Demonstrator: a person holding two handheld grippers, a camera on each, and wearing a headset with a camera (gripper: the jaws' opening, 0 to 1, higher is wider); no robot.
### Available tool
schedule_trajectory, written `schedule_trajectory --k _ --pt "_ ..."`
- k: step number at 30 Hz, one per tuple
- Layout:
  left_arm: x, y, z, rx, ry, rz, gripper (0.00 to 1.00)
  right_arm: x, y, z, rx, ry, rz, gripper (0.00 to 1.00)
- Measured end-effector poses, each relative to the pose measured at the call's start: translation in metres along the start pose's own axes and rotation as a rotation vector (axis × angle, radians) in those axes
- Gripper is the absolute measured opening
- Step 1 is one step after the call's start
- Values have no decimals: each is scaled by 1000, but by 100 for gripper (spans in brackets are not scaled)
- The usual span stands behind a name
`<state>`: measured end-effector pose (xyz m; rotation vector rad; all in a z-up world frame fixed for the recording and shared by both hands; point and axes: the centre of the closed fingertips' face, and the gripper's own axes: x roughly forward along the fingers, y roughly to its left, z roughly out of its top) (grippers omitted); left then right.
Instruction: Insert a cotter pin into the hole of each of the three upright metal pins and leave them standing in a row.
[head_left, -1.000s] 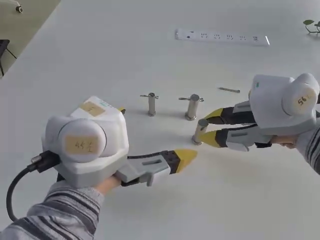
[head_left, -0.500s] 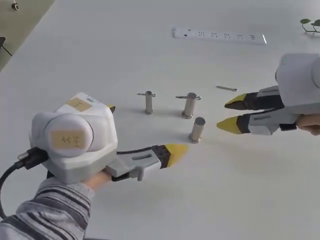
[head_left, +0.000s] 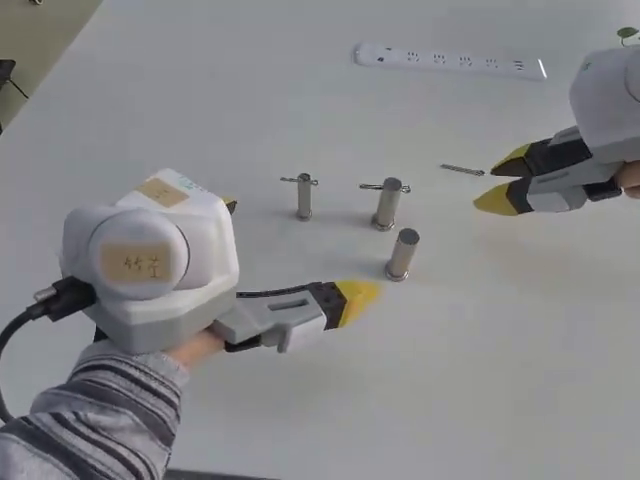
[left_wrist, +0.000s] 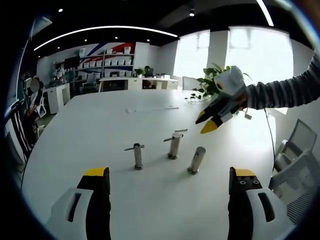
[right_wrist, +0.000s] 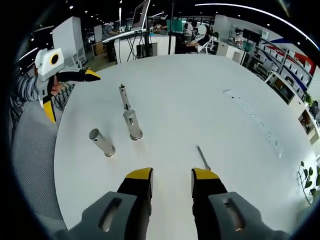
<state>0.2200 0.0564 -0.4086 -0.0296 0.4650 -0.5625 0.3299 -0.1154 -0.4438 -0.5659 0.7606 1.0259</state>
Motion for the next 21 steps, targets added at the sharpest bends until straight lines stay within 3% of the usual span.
schedule_trajectory --k 5,11,21 --pt "-1 2 -2 20 19 4 99 8 -13 0 13 39 2 25" --pt "0 5 -7 4 24 -2 99 19 -31 -1 46 87 -13 22" --pt "2 9 -10 9 40 -6 97 34 -39 -7 51 151 9 14"
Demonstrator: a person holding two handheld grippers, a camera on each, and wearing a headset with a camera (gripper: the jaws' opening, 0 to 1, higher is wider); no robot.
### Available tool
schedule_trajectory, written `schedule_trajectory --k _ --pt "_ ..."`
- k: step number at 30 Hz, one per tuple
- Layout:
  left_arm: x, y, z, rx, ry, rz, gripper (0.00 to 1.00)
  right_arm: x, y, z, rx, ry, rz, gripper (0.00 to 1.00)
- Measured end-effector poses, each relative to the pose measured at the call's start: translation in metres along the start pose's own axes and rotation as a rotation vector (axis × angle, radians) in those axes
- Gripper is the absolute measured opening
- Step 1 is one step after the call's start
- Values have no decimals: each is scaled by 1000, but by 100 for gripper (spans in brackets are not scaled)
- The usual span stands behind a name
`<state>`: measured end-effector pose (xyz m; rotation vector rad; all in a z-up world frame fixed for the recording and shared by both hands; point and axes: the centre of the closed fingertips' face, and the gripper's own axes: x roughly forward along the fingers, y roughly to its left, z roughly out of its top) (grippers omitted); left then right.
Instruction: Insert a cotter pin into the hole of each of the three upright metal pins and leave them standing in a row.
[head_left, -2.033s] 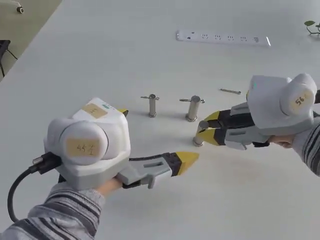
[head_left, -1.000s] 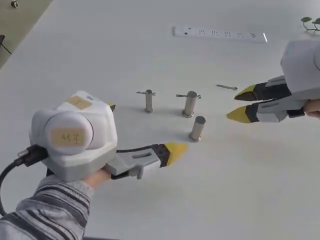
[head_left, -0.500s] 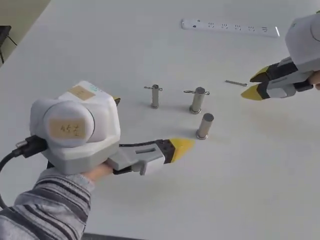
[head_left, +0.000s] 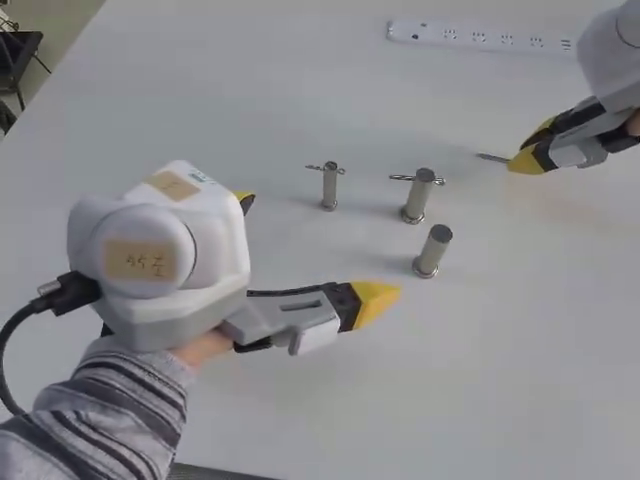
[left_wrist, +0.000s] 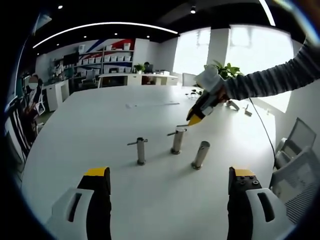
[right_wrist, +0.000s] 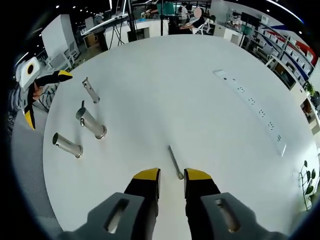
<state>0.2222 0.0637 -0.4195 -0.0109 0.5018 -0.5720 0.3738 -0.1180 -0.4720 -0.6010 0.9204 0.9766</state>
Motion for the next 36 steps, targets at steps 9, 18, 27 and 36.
schedule_trajectory --k 9,18,27,36 --pt "2 1 -5 9 16 -1 97 8 -7 -8 -12 51 13 7" --pt "1 3 -8 9 25 -1 96 8 -1 -8 -69 91 17 4" --pt "1 4 -8 14 28 -4 95 8 0 -6 -146 115 7 0" --pt "-3 5 -4 17 12 0 93 1 0 2 -186 43 -2 0"
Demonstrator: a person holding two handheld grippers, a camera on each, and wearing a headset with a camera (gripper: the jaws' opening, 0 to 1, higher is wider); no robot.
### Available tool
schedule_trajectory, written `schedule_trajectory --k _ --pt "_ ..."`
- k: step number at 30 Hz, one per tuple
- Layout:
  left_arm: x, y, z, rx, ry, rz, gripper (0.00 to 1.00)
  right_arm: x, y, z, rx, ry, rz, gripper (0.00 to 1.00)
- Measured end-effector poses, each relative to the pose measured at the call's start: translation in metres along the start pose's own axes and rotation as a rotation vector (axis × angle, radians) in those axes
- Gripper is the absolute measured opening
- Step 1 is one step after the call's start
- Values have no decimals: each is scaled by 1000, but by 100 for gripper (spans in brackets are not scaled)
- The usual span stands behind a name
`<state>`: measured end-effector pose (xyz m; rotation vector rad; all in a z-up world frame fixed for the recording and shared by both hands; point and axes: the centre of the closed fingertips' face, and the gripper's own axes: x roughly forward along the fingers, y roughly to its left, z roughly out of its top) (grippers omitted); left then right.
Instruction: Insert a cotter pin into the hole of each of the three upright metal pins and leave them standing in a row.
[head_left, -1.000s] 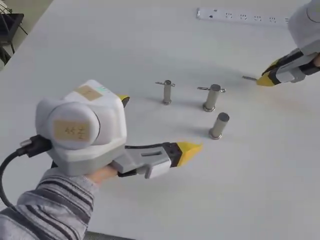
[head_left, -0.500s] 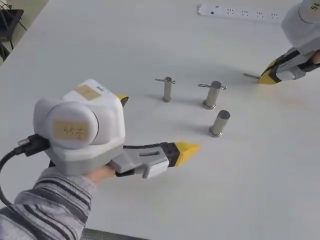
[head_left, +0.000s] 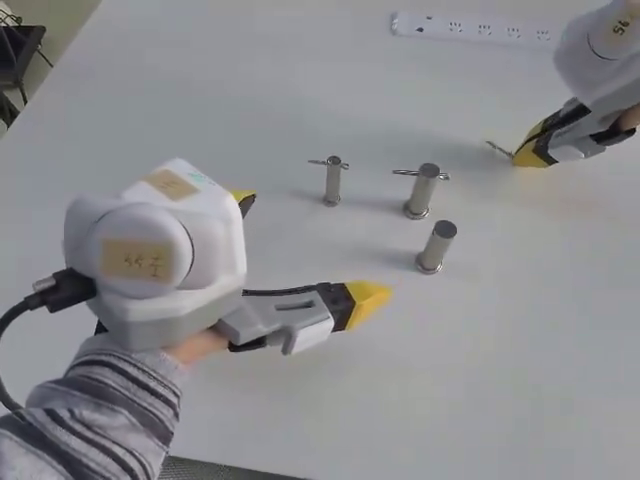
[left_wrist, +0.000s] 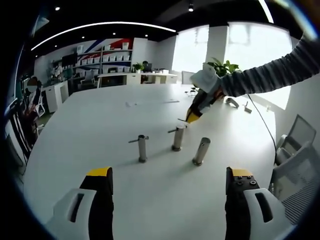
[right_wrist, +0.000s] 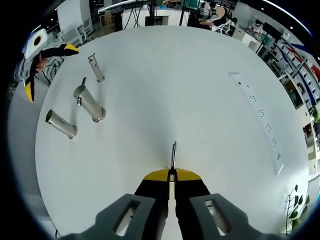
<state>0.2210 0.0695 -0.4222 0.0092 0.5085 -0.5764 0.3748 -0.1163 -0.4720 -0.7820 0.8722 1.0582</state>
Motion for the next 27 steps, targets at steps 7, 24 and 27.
schedule_trajectory --k 7,24,27 --pt "-1 -4 2 3 1 -6 92 -14 11 8 -46 -59 -19 0" --pt "3 -27 15 3 9 -71 77 -49 71 41 -210 -208 -39 0" --pt "6 -30 19 6 13 -84 73 -49 74 48 -246 -228 -27 0"
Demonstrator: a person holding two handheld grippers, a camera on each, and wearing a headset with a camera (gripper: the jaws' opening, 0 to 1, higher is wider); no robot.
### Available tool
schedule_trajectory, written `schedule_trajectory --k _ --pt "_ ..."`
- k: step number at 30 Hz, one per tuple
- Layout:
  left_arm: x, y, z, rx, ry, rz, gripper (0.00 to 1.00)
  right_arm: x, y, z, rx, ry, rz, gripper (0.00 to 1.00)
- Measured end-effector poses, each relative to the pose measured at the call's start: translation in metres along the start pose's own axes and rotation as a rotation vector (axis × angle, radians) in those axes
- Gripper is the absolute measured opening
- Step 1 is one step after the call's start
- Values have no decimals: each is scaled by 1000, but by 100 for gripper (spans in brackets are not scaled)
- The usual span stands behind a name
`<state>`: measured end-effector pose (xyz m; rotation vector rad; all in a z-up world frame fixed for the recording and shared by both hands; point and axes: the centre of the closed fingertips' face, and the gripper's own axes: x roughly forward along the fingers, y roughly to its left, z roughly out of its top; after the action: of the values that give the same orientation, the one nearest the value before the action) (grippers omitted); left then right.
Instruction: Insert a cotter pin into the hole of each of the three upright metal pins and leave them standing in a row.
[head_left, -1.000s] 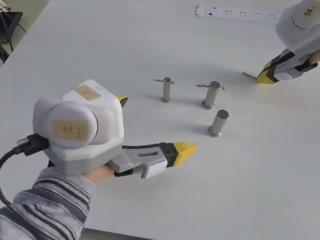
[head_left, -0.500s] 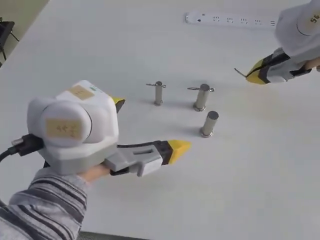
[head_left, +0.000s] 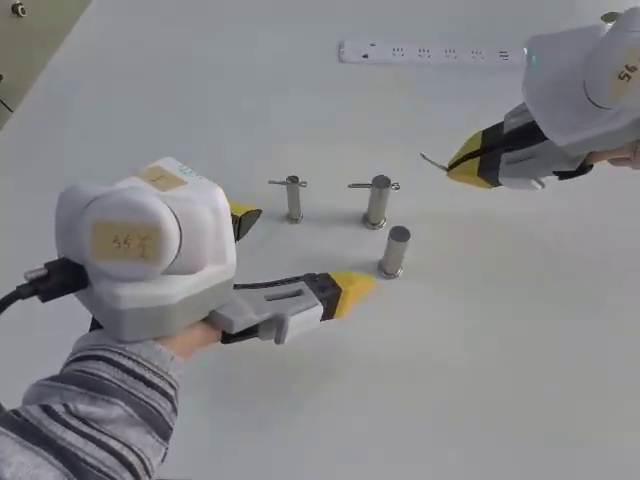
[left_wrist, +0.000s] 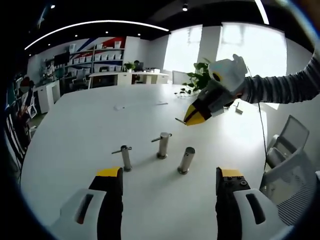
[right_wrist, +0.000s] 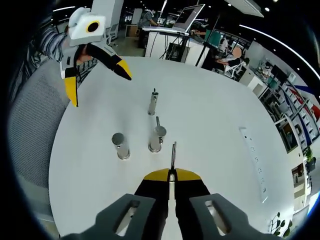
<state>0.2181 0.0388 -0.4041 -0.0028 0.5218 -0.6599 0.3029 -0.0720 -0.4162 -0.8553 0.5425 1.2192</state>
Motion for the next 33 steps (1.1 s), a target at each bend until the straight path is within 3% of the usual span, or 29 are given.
schedule_trajectory --k 11,14,25,33 --pt "9 -4 17 -82 -21 -49 56 0 27 28 -154 -40 28 0" --pt "12 -6 18 -149 -20 -63 50 0 36 35 -191 -50 35 0" --pt "14 -18 23 -267 -33 -115 30 -3 67 57 -248 -102 71 0" --pt "15 -31 24 -311 -34 -157 19 -7 84 67 -284 -121 86 0"
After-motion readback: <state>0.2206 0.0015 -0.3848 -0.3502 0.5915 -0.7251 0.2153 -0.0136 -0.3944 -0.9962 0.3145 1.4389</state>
